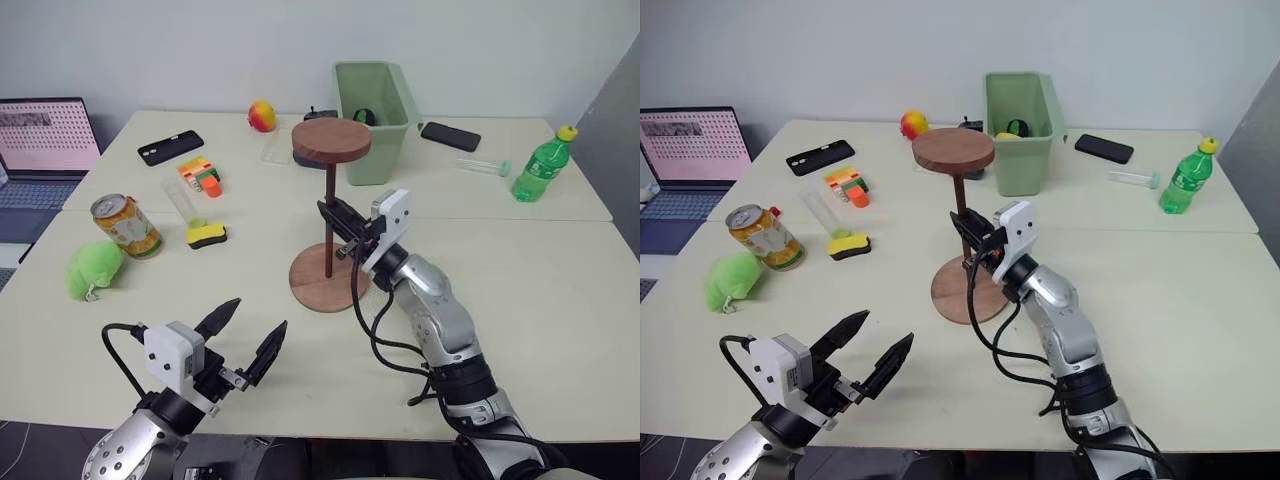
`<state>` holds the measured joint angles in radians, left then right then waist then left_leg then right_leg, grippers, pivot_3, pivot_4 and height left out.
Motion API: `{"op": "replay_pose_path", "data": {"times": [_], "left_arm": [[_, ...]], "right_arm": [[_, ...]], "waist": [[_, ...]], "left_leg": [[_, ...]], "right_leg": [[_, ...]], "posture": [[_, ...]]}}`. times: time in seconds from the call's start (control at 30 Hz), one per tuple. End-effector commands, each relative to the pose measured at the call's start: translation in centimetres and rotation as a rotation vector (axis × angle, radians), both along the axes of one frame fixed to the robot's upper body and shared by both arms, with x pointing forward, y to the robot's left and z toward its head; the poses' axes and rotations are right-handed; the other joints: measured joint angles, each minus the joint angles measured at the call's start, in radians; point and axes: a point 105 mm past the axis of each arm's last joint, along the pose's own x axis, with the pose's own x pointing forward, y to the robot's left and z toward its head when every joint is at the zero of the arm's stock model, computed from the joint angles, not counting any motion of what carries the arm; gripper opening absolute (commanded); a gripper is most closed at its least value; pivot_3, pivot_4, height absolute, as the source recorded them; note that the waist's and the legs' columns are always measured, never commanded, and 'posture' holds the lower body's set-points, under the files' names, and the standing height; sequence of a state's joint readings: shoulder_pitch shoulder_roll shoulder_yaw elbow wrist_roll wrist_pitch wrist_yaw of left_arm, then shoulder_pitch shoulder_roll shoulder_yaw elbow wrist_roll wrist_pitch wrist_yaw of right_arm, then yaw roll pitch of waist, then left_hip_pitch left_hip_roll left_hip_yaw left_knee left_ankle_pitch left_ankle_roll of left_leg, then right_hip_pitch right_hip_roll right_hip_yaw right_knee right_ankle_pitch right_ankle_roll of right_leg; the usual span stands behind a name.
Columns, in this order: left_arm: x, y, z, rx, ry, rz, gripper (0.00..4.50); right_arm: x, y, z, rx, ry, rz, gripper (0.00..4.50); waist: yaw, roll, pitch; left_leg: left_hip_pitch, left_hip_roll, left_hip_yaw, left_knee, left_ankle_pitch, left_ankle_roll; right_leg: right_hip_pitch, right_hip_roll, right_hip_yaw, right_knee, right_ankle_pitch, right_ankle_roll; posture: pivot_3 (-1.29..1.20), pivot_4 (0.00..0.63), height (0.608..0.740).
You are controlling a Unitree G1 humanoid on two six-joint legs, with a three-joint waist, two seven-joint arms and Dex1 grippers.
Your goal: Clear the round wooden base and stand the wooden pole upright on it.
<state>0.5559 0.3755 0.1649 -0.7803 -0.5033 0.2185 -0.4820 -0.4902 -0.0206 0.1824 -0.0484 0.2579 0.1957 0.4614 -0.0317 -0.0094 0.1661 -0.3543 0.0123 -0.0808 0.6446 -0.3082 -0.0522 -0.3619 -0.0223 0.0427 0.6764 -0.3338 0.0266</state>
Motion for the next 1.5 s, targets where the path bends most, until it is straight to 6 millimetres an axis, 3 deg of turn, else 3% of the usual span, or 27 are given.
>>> {"op": "replay_pose_path", "data": {"times": [0.03, 0.23, 0.53, 0.77, 1.5], "left_arm": [[-0.1, 0.3, 0.7, 0.013, -0.029, -0.001, 4.50], [-0.2, 0.3, 0.6, 0.011, -0.028, -0.006, 4.50], [-0.3, 0.0, 0.7, 0.009, -0.029, -0.015, 4.50], [-0.1, 0.0, 0.9, 0.014, -0.030, -0.016, 4.50], [-0.1, -0.5, 1.8, 0.013, -0.027, -0.009, 4.50]], "right_arm": [[-0.2, -1.2, 2.4, 0.001, -0.030, -0.017, 0.20], [-0.9, -1.4, 4.7, 0.022, -0.027, -0.007, 0.20], [-1.3, 0.5, 5.3, 0.134, -0.024, 0.023, 0.20], [-1.0, 1.8, 2.7, 0.114, -0.080, 0.015, 0.20], [-0.9, 1.6, 0.9, 0.067, -0.106, 0.004, 0.20]], "waist": [[0.000, -0.001, 0.000], [-0.002, -0.001, 0.002], [-0.004, 0.000, 0.003], [-0.004, 0.000, 0.003], [-0.003, -0.001, 0.002]], "left_leg": [[-0.004, 0.000, 0.000, 0.001, 0.000, 0.000], [-0.012, 0.001, 0.000, 0.000, 0.001, -0.002], [-0.012, 0.001, 0.001, 0.000, 0.001, -0.002], [-0.012, 0.000, 0.001, 0.000, 0.001, -0.002], [-0.011, 0.001, 0.001, 0.001, 0.001, -0.002]], "right_leg": [[-0.004, 0.000, 0.000, 0.001, 0.000, 0.000], [-0.013, 0.000, 0.000, 0.003, 0.001, 0.000], [-0.014, 0.000, 0.000, 0.003, 0.000, 0.000], [-0.014, 0.000, 0.000, 0.003, 0.001, 0.000], [-0.013, 0.001, 0.000, 0.004, 0.001, 0.000]], "posture": [[0.00, 0.150, 0.740], [0.00, 0.150, 0.740], [0.00, 0.150, 0.740], [0.00, 0.150, 0.740], [0.00, 0.150, 0.740]]}}
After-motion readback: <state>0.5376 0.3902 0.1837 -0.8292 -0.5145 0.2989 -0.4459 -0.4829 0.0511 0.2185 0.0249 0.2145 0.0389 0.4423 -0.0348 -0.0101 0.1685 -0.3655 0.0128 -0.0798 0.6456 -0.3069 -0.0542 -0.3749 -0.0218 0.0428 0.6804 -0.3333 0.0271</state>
